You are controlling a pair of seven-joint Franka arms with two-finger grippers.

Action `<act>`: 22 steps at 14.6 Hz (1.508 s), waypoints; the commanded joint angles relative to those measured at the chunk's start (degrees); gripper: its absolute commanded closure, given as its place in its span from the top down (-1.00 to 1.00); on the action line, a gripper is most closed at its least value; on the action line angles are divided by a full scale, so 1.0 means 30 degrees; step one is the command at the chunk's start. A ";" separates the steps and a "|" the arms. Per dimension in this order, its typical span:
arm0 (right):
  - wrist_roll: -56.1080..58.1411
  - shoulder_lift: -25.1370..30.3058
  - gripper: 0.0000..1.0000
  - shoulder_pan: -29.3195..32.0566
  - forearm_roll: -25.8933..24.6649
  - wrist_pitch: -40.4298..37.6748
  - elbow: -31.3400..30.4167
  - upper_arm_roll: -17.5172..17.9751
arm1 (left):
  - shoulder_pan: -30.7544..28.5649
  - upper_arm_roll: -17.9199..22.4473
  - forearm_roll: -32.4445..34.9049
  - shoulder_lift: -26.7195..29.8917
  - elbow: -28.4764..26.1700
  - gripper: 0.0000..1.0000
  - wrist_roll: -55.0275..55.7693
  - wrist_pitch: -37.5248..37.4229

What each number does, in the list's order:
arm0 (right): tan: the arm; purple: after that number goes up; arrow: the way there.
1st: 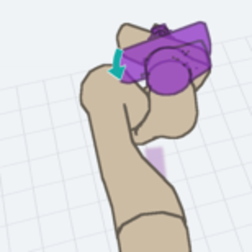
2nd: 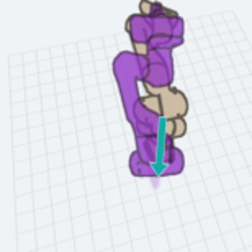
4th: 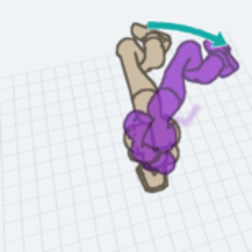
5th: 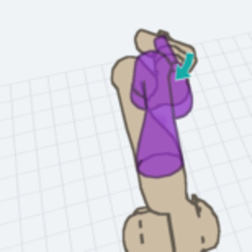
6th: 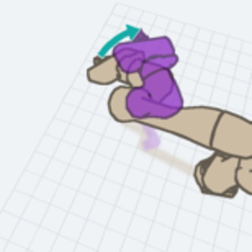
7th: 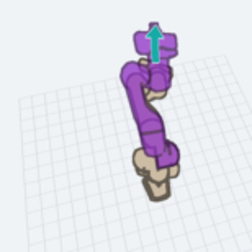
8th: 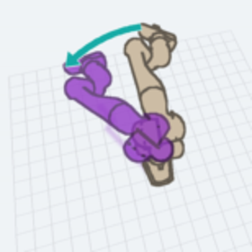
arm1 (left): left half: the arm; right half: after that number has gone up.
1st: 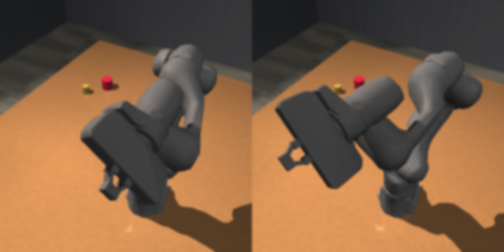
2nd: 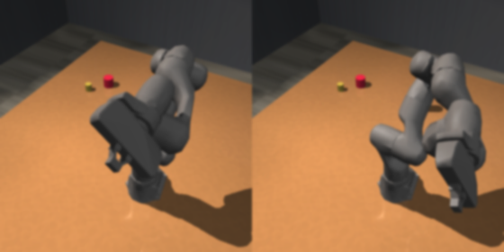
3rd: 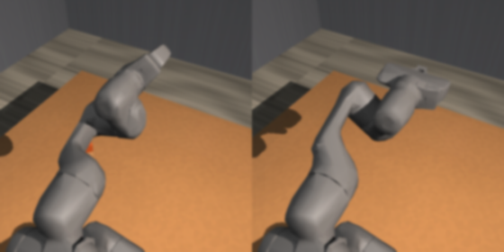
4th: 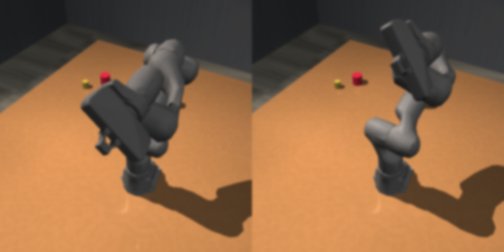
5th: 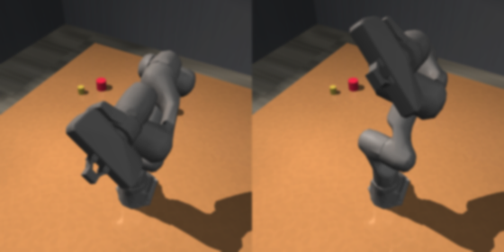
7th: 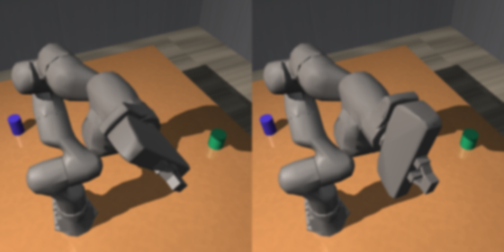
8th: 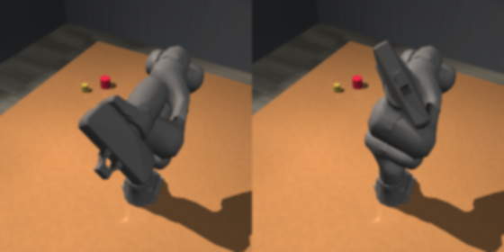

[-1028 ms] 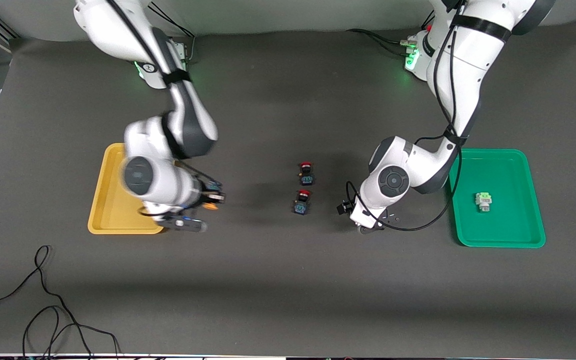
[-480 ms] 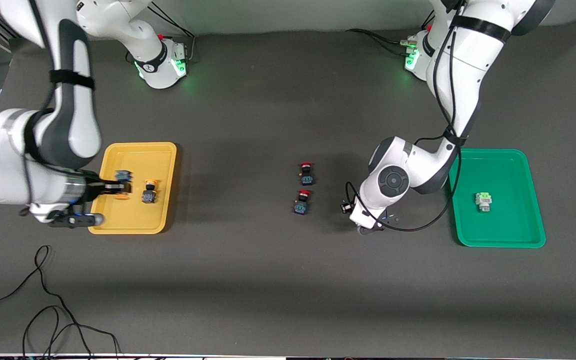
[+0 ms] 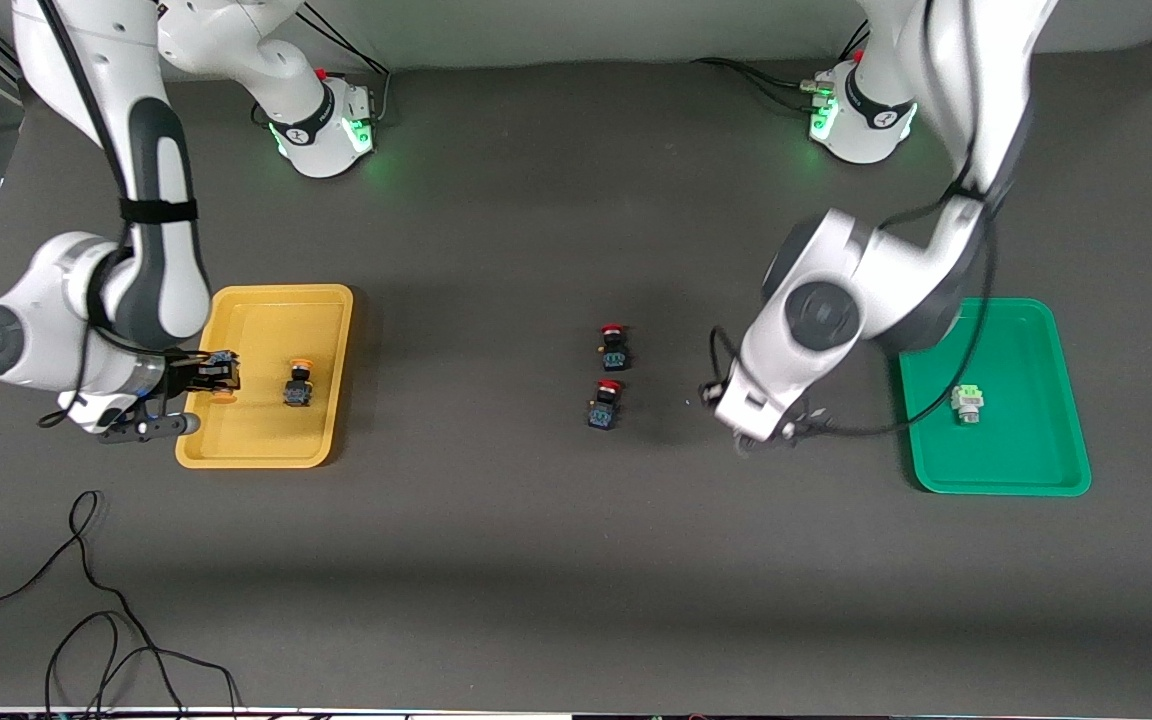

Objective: Place green and yellow buttons in trays
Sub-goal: 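Place the yellow button in the yellow tray while the left gripper carries the green button, then release the green button in the green tray with the left gripper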

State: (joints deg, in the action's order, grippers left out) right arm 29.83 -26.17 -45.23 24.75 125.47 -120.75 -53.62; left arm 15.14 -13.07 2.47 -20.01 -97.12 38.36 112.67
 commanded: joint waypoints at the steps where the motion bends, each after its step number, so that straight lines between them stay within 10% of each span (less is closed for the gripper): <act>1: 0.2966 -0.1348 -1.00 -0.0246 0.2548 0.1913 -0.0941 -0.0173 | -0.1872 0.0166 0.0025 0.2591 -0.1055 -1.00 -0.5034 -0.2801; 5: 0.7891 -0.4717 -1.00 -0.0245 0.9520 0.2063 -0.0942 -0.0085 | -0.7987 0.0225 0.0345 0.3096 -0.1113 -1.00 -1.4759 -0.4394; 10: 0.8046 -0.5223 -1.00 -0.0539 1.0119 0.2121 -0.0795 -0.0056 | -1.2979 0.0225 0.2133 0.1575 -0.2308 -1.00 -1.8648 -0.2732; 12: 0.8104 -0.4990 0.99 -0.0597 1.0061 0.2034 -0.0824 -0.0114 | -1.3540 0.0225 0.2542 0.1454 -0.4558 -1.00 -1.8677 -0.0188; 14: 0.7697 -0.4289 0.99 -0.1063 0.9392 0.1626 -0.0795 -0.0608 | -1.4299 0.0225 0.2544 0.1047 -0.5884 -1.00 -1.8677 0.1516; 19: 0.4276 -0.3347 0.99 -0.5684 0.5585 -0.5360 0.1744 -0.7511 | -1.5122 0.0254 0.2984 -0.1705 -0.5948 -1.00 -1.8503 0.4067; 22: 0.1346 -0.3376 0.99 -0.6663 0.4349 -1.1245 0.6160 -1.0246 | -1.5123 0.0225 0.2984 -0.2528 -0.5773 -0.65 -1.8006 0.4892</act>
State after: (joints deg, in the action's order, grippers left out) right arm 40.11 -37.01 -64.60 40.62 101.70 -110.72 -81.05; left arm -29.73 -11.48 10.39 -26.59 -114.95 -17.80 126.47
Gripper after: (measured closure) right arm 0.000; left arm 0.586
